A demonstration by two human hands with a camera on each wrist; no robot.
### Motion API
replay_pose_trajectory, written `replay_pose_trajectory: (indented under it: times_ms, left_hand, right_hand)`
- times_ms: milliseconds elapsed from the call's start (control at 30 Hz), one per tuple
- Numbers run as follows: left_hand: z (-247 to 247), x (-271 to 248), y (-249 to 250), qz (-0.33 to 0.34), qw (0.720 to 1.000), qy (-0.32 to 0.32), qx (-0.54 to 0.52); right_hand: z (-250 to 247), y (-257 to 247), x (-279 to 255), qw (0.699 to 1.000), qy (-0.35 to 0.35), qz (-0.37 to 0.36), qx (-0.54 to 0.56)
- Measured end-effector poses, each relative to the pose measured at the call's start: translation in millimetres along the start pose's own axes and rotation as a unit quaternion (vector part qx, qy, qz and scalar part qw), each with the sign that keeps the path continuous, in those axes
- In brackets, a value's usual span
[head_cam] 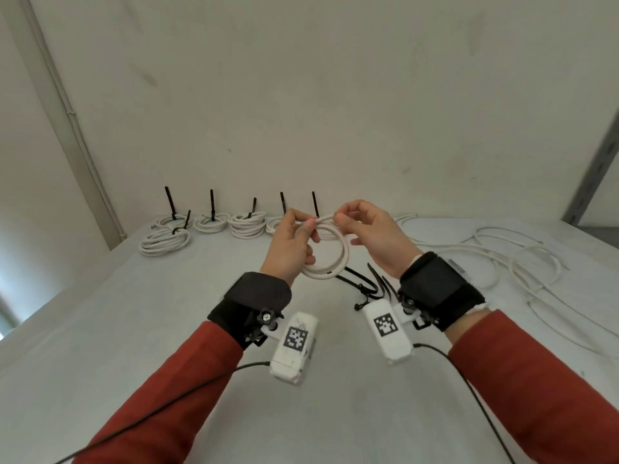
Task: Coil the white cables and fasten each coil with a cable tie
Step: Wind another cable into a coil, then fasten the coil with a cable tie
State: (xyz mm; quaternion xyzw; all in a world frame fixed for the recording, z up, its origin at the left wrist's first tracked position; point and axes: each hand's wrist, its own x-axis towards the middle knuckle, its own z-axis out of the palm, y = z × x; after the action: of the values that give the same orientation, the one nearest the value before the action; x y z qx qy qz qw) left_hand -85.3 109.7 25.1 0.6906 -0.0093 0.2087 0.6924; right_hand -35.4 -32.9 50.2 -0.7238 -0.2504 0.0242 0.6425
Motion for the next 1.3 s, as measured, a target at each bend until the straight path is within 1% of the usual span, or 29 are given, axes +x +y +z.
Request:
replay_pose_trajectory:
  times_ms: [67,100,133,200,267,300,333,367,400,600,667,800,833,1000,1067,1167,1233,1300]
  left_hand:
    - [-3,2,-11,-0.005,1.0,0.02,0.012]
    - [-6,3,-16,-0.011,0.999,0.032,0.011]
    - [-8,6,-20,-0.016,0.999,0.044,0.006]
    - [-13,11,-24,-0.023,0.998,0.062,-0.004]
    - [-15,17,-27,-0.027,0.997,0.07,-0.01]
    - [-16,20,-27,-0.028,0.997,0.07,-0.01]
    - [-16,22,-27,-0.029,0.997,0.068,-0.009]
    - [-15,24,-27,-0.028,0.997,0.065,-0.008]
    - [-15,25,-27,-0.026,0.998,0.061,-0.009]
    - [-17,32,-27,-0.003,0.999,0.049,0.006]
    - [-20,33,-26,0.003,0.999,0.051,0.01]
    - [-30,39,-26,-0.009,0.998,0.062,-0.01]
    - [-32,40,-26,-0.012,0.998,0.062,-0.016]
    - [-40,43,-27,-0.029,0.998,0.033,-0.042]
    - [-43,44,-27,-0.028,0.998,0.038,-0.042]
    - [-48,45,-28,-0.018,0.997,0.063,-0.033]
    - [-51,46,-29,-0.016,0.996,0.078,-0.032]
    - [-53,46,-30,-0.021,0.996,0.083,-0.037]
  right_hand:
    - [-15,9,1,0.993,0.013,-0.008,-0.118]
    - [-23,14,1,0.985,0.006,-0.011,-0.175]
    - [-29,19,0,0.972,-0.017,-0.008,-0.236]
    - [-39,30,-2,0.927,-0.085,0.018,-0.366]
    - [-43,35,-5,0.863,-0.145,0.054,-0.481]
    - [-42,36,-7,0.833,-0.17,0.061,-0.524]
    - [-42,39,-7,0.81,-0.191,0.063,-0.551]
    - [-40,42,-8,0.796,-0.206,0.064,-0.565]
    - [-38,44,-8,0.792,-0.214,0.059,-0.568]
    - [-36,49,0,0.812,-0.194,0.028,-0.549]
    - [-41,46,2,0.816,-0.199,0.024,-0.542]
    - [-49,47,3,0.789,-0.274,0.033,-0.55]
    - [-49,48,2,0.786,-0.277,0.031,-0.552]
    - [-50,57,-1,0.791,-0.261,0.012,-0.553]
    - [-50,58,-1,0.797,-0.268,0.021,-0.542]
    - [-53,54,1,0.802,-0.273,0.033,-0.531]
    - [-58,47,3,0.81,-0.282,0.051,-0.511]
    - [-62,40,4,0.807,-0.303,0.067,-0.502]
